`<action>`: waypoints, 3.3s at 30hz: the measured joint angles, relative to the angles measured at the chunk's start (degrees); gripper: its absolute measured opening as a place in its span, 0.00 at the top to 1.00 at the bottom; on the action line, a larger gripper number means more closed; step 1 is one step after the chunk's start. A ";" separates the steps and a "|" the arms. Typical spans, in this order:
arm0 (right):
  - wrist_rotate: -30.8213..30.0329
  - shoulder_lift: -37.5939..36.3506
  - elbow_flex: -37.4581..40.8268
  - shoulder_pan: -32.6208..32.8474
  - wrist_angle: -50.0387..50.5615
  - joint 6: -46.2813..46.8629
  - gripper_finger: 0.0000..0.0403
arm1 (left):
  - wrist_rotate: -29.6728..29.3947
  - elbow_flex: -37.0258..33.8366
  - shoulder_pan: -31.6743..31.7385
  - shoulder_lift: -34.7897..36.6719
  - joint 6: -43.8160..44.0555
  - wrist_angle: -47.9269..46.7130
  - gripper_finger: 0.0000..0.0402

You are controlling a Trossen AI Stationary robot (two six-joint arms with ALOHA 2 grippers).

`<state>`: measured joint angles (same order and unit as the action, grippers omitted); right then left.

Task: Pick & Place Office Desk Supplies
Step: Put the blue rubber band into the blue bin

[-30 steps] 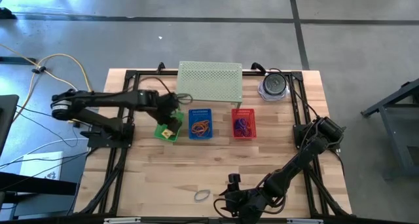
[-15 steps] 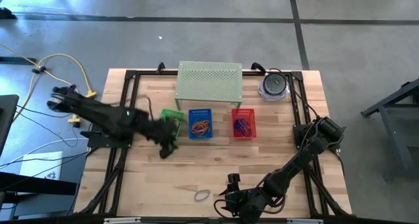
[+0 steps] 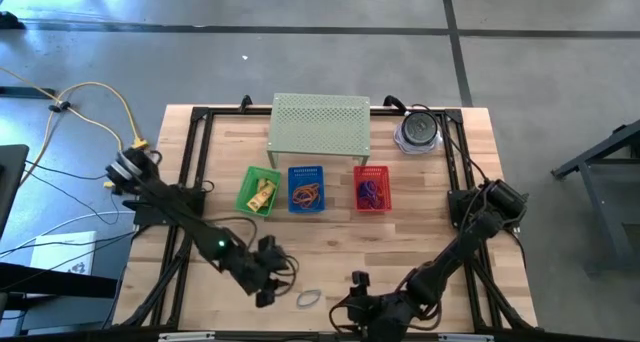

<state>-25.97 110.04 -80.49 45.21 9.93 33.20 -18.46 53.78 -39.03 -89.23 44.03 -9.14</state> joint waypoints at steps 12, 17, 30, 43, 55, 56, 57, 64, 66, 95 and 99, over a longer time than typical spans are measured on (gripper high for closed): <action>-2.76 0.00 0.00 3.70 -8.46 -3.50 0.49 | -5.71 3.77 -5.65 -11.87 -14.07 7.28 0.50; -2.56 0.00 0.00 3.64 -8.38 -3.50 0.49 | -6.76 3.96 -5.75 -11.86 -13.27 8.02 0.50; -2.35 0.00 0.00 2.76 -7.19 -8.42 0.49 | -6.60 3.91 -5.73 -13.72 -15.07 9.35 0.50; -2.39 0.00 -0.02 2.29 -7.54 -6.42 0.49 | -12.63 3.80 -5.25 -20.53 -15.73 19.20 0.50; -2.38 0.00 -0.02 2.54 -7.20 -4.29 0.49 | -14.51 4.02 -4.96 -25.49 -13.54 21.45 0.51; -2.39 0.00 -0.02 2.58 -7.19 -4.29 0.49 | -14.36 4.02 -4.96 -25.56 -13.37 21.37 0.51; -2.39 0.00 -0.02 2.62 -7.19 -4.29 0.49 | -14.24 4.02 -4.94 -25.56 -13.37 21.24 0.52; -2.41 0.00 -0.02 2.80 -7.20 -4.29 0.49 | -10.99 4.07 -4.21 -25.60 -12.13 17.79 0.68; -2.41 0.00 -0.02 2.80 -7.20 -4.29 0.49 | -8.98 4.09 -3.46 -25.58 -9.21 15.57 0.76; -2.60 0.01 -0.02 3.43 -7.16 -1.27 0.49 | -8.43 17.27 -4.70 -23.76 -13.45 -8.42 1.00; -2.61 0.02 -0.02 3.63 -7.16 -1.24 0.49 | -9.02 20.49 -4.66 -23.61 -15.48 -11.53 1.00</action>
<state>-28.58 110.06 -80.51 48.85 2.76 31.96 -27.48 74.27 -43.68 -112.83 28.54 -20.67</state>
